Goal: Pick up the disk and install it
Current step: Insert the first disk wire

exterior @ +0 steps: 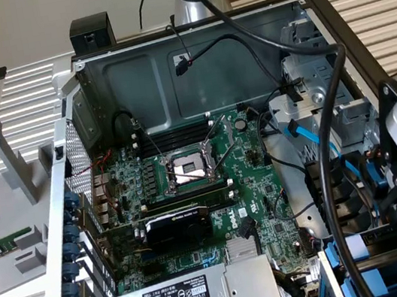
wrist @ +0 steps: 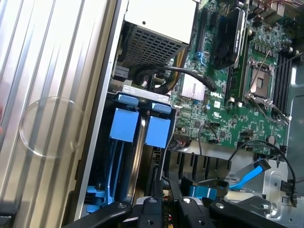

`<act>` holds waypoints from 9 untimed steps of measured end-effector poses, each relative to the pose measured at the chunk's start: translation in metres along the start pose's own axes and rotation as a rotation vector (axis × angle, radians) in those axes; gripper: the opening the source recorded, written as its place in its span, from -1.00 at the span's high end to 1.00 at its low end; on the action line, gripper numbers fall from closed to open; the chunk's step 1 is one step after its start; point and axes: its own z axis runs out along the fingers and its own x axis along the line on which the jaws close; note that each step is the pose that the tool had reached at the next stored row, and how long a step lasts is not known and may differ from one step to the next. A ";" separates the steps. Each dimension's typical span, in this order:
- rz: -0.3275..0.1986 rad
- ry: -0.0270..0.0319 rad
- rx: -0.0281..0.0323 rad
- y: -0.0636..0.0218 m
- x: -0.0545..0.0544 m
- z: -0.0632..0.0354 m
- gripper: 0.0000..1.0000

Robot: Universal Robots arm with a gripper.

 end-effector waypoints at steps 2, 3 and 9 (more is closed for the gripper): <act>0.000 0.0027 -0.0005 0.0004 -0.001 -0.0014 0.65; 0.000 0.0045 -0.0008 0.0006 -0.001 -0.0019 0.65; 0.003 0.0237 -0.0035 0.0020 -0.006 -0.0053 0.65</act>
